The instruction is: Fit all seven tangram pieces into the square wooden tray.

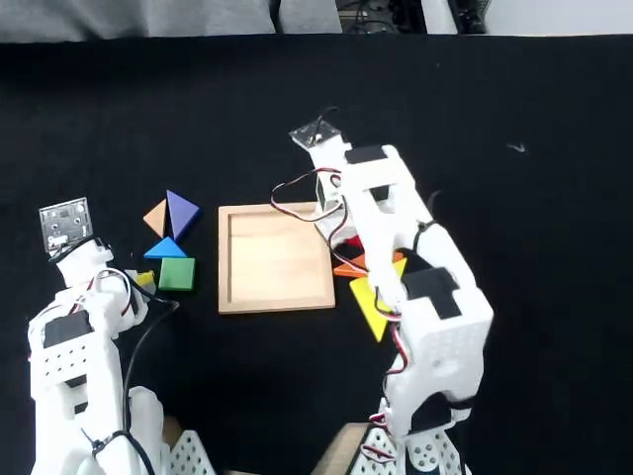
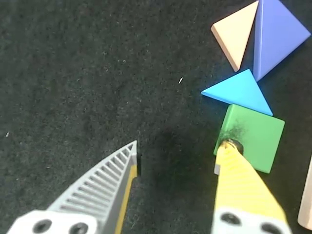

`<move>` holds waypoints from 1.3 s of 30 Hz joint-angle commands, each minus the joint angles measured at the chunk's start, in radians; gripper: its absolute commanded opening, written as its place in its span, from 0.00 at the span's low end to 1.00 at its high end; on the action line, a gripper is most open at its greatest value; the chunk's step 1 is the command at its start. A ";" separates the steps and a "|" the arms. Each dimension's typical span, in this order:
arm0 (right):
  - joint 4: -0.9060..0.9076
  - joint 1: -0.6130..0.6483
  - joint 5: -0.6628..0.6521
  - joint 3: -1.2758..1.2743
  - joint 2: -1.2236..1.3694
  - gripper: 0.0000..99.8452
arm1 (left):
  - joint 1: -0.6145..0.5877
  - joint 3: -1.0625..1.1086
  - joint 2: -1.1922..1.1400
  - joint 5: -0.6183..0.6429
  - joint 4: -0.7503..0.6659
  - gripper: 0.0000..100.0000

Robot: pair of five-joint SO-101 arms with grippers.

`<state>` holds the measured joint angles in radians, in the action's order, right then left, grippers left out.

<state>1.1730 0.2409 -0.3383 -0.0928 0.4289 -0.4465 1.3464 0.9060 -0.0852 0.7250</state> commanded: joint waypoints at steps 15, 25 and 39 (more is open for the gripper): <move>-0.003 -0.114 -0.032 0.094 0.015 0.10 | -0.001 -0.007 0.002 -0.003 -0.023 0.26; 0.110 -0.110 -0.040 0.157 -0.101 0.10 | -0.001 -0.007 0.002 -0.003 -0.023 0.26; 0.233 0.203 -0.330 0.151 -0.220 0.10 | -0.117 -0.013 0.008 -0.005 -0.015 0.26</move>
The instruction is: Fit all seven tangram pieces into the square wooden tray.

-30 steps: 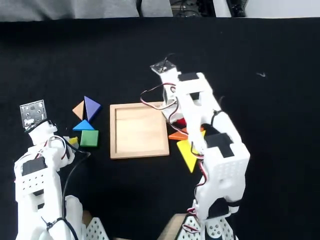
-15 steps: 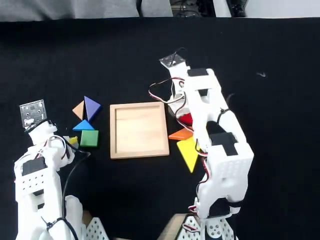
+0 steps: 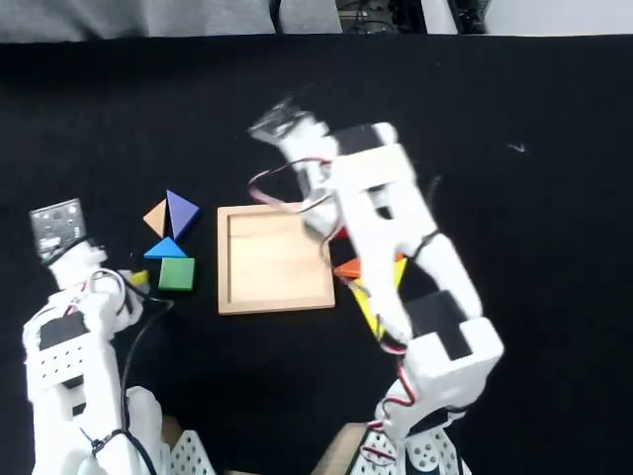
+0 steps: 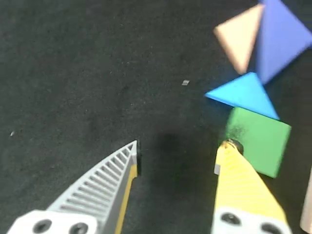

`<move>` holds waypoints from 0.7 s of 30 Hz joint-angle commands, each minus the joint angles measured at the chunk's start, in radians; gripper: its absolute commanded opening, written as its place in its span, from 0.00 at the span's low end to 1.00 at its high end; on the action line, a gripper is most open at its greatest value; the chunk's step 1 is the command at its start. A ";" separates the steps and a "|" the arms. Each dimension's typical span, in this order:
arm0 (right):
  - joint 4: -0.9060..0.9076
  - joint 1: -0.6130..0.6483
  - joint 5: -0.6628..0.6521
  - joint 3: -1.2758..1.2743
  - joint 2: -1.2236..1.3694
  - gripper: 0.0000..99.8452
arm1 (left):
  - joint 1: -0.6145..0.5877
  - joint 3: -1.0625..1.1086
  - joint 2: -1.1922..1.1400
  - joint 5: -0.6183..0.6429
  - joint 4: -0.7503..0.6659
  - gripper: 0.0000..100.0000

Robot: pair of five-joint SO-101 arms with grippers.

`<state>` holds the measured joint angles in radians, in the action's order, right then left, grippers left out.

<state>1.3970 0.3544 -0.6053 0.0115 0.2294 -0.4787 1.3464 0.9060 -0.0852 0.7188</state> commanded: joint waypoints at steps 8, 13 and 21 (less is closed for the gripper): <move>0.009 0.273 -0.245 0.045 -0.004 0.10 | -0.302 -0.005 0.008 -0.126 0.048 0.26; 0.020 0.281 -0.499 0.044 0.019 0.10 | -0.367 0.008 0.008 -0.140 0.044 0.26; 0.221 0.284 -1.126 0.054 0.084 0.10 | -0.364 0.019 0.008 -0.132 0.038 0.26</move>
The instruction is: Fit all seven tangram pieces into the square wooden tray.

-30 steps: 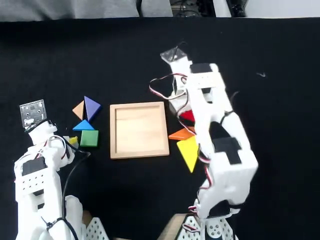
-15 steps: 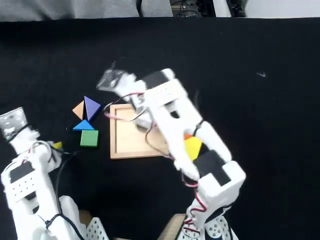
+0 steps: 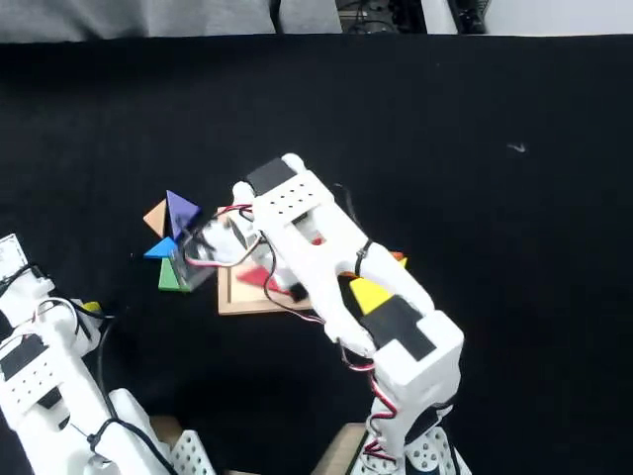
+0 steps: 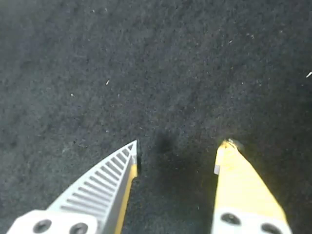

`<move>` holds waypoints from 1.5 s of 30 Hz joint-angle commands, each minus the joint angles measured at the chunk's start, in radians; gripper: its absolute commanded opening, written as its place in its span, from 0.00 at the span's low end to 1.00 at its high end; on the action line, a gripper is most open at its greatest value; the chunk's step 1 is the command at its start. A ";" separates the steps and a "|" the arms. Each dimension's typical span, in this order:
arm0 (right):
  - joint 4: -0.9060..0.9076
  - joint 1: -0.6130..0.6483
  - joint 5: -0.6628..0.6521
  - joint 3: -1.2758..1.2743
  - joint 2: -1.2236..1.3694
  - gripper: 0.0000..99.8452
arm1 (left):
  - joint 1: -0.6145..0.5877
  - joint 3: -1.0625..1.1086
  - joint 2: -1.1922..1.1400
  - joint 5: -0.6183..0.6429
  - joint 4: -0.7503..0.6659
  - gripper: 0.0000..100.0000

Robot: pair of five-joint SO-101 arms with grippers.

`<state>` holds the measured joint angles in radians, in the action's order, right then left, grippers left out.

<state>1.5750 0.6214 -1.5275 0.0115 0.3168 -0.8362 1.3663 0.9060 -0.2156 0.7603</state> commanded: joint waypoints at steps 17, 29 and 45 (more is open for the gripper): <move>0.044 0.009 -0.327 0.294 0.229 0.15 | 0.001 0.001 0.008 0.032 -0.005 0.26; 0.190 0.009 -0.276 0.538 0.271 0.38 | 0.013 0.002 0.008 0.028 -0.005 0.26; 0.003 -0.074 0.609 0.036 -0.173 0.02 | 0.015 0.002 0.008 0.026 -0.005 0.26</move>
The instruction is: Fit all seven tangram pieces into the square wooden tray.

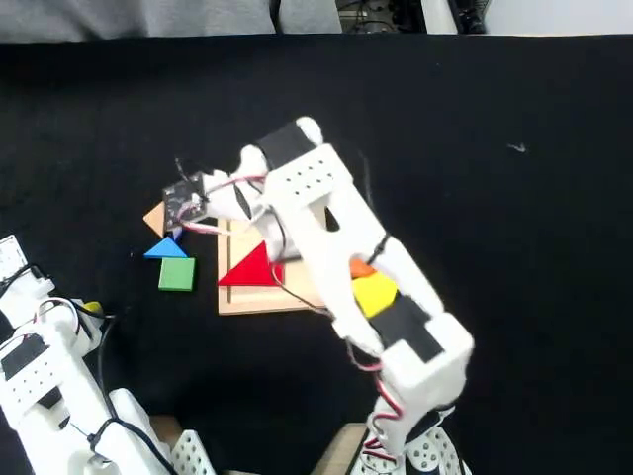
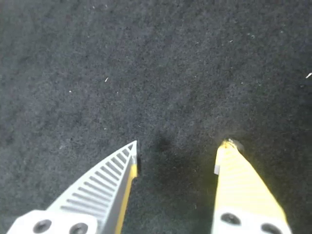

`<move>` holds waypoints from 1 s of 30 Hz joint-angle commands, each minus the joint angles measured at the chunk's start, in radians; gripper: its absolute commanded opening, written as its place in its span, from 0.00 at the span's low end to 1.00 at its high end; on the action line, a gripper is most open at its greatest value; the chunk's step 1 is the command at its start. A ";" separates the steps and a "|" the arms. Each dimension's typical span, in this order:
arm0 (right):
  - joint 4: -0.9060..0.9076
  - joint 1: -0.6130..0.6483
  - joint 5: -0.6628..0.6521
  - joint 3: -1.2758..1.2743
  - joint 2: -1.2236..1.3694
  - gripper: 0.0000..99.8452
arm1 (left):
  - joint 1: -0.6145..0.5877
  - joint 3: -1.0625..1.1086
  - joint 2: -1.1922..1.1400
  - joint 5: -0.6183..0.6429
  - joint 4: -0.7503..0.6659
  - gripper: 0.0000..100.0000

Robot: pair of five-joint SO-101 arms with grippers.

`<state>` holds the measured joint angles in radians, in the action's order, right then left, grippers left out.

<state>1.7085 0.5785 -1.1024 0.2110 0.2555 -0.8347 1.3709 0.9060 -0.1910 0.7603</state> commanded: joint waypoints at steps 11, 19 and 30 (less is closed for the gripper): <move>-0.632 -0.084 0.542 -0.473 -0.114 0.01 | 0.013 -0.001 0.008 0.002 -0.005 0.26; -0.623 -0.114 0.506 -0.366 0.059 0.01 | 0.013 -0.001 0.008 0.002 -0.005 0.26; -0.623 -0.130 0.506 -0.173 0.186 0.01 | 0.013 -0.001 0.008 0.002 -0.005 0.26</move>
<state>1.0902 0.4588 -0.5884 -0.0560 0.4304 -0.8332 1.3755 0.9060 -0.1910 0.7603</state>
